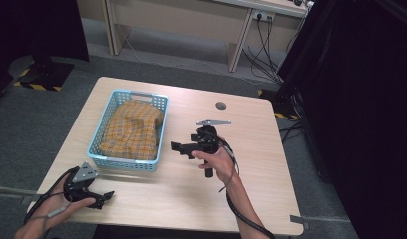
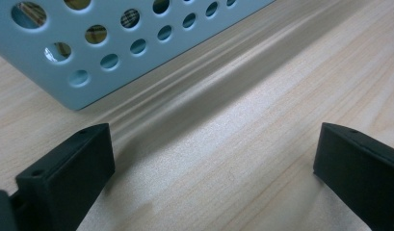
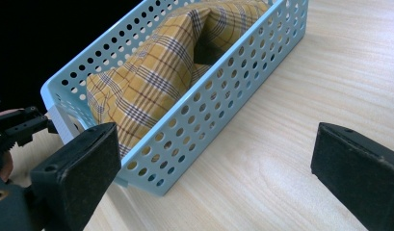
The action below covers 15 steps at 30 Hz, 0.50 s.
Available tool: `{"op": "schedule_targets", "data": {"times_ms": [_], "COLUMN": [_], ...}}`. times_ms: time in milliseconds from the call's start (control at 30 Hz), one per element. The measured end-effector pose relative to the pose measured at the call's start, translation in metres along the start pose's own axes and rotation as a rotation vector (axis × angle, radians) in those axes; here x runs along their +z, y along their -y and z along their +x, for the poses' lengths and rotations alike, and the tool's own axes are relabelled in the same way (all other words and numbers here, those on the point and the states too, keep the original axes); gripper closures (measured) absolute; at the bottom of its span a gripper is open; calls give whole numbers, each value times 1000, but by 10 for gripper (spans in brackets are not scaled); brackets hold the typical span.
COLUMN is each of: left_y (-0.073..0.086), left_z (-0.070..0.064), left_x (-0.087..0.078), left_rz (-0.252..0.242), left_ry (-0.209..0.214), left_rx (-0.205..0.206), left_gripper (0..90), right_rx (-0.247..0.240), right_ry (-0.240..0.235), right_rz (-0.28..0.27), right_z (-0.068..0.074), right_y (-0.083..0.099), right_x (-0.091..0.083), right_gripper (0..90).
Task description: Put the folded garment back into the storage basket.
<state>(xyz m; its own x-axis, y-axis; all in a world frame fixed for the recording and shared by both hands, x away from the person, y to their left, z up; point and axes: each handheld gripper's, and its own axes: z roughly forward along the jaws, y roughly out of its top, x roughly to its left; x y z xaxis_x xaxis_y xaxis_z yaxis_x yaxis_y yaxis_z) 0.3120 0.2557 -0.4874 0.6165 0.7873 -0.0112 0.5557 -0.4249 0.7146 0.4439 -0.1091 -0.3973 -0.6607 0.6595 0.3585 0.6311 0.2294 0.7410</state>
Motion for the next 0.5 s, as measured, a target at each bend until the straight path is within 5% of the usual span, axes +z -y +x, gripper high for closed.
{"op": "schedule_targets", "data": {"times_ms": [500], "left_y": [0], "left_z": [0], "left_x": [0], "left_rz": [0], "left_ry": [0], "left_rx": [0], "left_gripper": [0], "right_rx": [-13], "right_ry": [-11], "right_rz": [16], "right_z": [0], "right_y": [15], "right_x": [6], "right_gripper": [41]}}
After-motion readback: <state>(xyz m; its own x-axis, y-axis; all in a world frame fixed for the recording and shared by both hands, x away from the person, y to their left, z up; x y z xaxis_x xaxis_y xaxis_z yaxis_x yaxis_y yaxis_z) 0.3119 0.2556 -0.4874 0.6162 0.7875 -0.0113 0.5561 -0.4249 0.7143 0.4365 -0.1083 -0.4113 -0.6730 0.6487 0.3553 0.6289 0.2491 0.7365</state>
